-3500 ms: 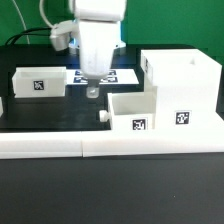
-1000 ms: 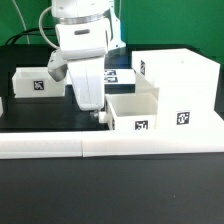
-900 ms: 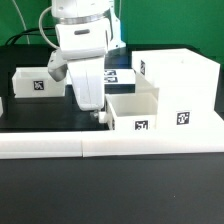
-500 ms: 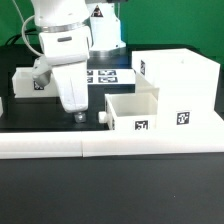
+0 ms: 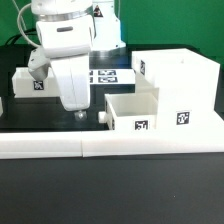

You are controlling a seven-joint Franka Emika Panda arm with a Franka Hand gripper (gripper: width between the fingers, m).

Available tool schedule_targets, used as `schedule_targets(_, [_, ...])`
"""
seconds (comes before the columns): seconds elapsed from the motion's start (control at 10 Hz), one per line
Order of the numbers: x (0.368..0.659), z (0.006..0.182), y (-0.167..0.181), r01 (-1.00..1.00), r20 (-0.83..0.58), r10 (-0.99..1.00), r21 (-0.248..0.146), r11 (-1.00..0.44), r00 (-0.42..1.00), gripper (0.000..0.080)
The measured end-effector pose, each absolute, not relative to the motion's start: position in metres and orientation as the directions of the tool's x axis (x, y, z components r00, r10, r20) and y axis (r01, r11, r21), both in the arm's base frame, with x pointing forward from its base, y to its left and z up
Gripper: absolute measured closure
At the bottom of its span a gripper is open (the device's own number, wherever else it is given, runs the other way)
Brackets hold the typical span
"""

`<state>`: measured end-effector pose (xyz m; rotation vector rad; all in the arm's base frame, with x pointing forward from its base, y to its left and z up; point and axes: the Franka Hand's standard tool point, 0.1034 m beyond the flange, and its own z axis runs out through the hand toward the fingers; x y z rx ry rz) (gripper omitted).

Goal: Assemble drawer

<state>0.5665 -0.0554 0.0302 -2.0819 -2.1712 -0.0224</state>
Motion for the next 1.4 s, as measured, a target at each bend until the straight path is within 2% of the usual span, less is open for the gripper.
schedule_targets(0.2, [0.578,0.038,-0.046,0.997,0.092,0.996,-0.077,0.012,-0.004,0.0151])
schedule_targets(0.5, [0.575,0.035,-0.048,0.996,0.094,0.995,-0.084,0.025,-0.017,0.0151])
schedule_targets(0.7, [0.578,0.038,-0.04,0.99,0.112,0.991,-0.112,0.088,-0.075,0.0151])
schedule_targets(0.9, [0.585,0.039,-0.032,0.988,0.122,0.989,-0.118,0.098,-0.084,0.0151])
schedule_targets(1.1, [0.589,0.041,-0.018,0.991,0.12,0.992,-0.119,0.055,-0.04,0.0151])
schedule_targets(1.4, [0.588,0.039,-0.016,0.992,0.105,0.994,-0.125,0.029,-0.016,0.0151])
